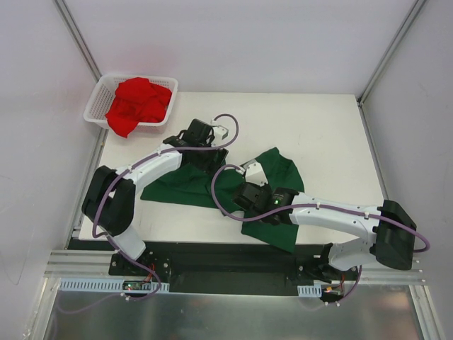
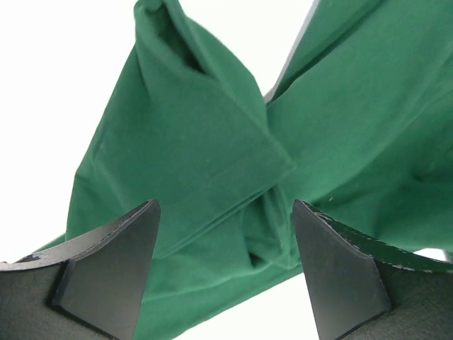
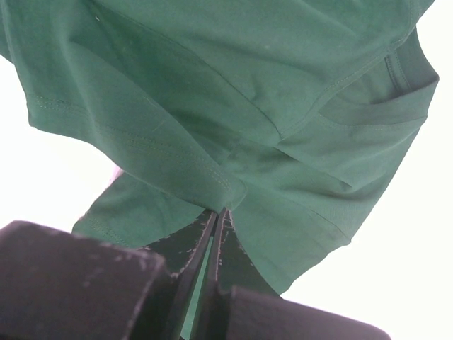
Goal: Fold and stack the t-shirts
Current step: Flatten out the tshirt
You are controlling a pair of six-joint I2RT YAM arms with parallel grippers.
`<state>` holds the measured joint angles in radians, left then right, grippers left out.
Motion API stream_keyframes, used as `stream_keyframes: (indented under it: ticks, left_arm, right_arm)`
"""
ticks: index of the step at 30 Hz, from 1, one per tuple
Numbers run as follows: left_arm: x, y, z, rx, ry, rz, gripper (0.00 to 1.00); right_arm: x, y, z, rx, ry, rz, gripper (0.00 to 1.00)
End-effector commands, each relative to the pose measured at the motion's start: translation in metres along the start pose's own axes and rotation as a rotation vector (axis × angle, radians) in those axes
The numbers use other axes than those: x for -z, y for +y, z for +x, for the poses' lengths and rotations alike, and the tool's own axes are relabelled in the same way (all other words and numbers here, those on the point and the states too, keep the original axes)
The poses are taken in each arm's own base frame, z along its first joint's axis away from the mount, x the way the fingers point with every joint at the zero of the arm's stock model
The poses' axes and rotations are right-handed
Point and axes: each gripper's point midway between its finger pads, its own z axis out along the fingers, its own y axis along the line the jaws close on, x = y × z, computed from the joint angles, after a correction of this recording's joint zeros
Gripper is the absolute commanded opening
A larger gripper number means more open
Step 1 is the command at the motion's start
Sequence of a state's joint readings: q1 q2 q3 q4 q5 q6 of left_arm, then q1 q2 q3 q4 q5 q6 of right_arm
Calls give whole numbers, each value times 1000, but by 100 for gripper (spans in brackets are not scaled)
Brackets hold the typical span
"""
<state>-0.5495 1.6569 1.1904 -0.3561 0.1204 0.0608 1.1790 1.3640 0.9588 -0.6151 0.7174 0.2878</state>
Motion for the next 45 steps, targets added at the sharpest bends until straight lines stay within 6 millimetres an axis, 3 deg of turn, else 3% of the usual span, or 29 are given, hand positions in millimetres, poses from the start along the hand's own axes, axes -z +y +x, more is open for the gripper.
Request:
stream_keyframes:
  ticks: [1, 14, 18, 30, 33, 37, 45]
  left_arm:
    - [-4, -11, -24, -4, -78, 24, 76]
    - [-14, -30, -36, -17, -98, 66, 76]
    - [-17, -32, -37, -17, -101, 71, 71]
    - [-31, -36, -27, -23, -70, 75, 66]
    - [-32, -36, -26, -22, -69, 70, 62]
    - [-35, -35, -26, -21, -64, 65, 50]
    - [-35, -33, -24, -22, -61, 54, 46]
  right_arm:
    - [6, -1, -5, -43, -23, -8, 1]
    - [6, -4, -2, -44, -22, -3, 1]
    - [6, -4, -3, -44, -23, -1, 1]
    - [7, -5, -2, -42, -24, 2, 1]
    - [7, -6, -3, -44, -24, 4, 1]
    - [6, -6, -1, -43, -21, 4, 1]
    - [6, -7, -1, -42, -21, 10, 1]
